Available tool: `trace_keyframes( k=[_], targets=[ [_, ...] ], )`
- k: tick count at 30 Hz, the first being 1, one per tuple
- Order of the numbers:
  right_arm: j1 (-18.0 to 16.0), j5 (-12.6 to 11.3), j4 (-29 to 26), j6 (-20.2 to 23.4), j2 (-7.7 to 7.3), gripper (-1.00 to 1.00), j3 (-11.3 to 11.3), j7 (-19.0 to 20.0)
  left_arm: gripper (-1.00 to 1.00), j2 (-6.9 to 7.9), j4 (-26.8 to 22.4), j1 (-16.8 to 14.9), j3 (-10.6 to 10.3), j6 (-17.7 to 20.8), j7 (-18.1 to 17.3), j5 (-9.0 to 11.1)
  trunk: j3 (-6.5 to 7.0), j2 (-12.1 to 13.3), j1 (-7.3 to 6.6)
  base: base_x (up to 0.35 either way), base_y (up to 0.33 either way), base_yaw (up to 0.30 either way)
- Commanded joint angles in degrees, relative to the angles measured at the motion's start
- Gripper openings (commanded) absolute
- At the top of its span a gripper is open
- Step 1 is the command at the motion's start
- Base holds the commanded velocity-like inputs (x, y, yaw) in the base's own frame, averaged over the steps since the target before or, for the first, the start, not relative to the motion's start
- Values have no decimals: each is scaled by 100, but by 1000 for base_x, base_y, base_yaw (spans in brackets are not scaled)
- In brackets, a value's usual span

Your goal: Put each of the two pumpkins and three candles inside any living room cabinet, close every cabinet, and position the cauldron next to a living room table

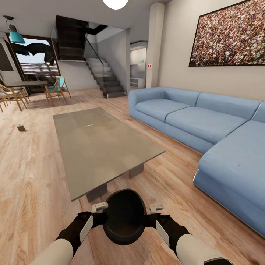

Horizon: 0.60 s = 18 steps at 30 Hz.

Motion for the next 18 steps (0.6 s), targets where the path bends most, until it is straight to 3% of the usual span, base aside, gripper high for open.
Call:
trace_keyframes(
  k=[1,6,18],
  targets=[
    [-4,-129,-68,34,0,-100,-42,439,-100,-5,-9,1,37,38,-1,28,-5,-3,-2,0,0,0],
    [-4,-129,-68,34,0,-100,-42,438,-100,-5,-9,1,37,38,-1,28,-93,-8,8,0,0,0],
    [-4,-129,-68,34,0,-100,-42,438,-100,-4,-9,1,43,38,-1,35,-93,-8,8,0,0,0]
  ],
)
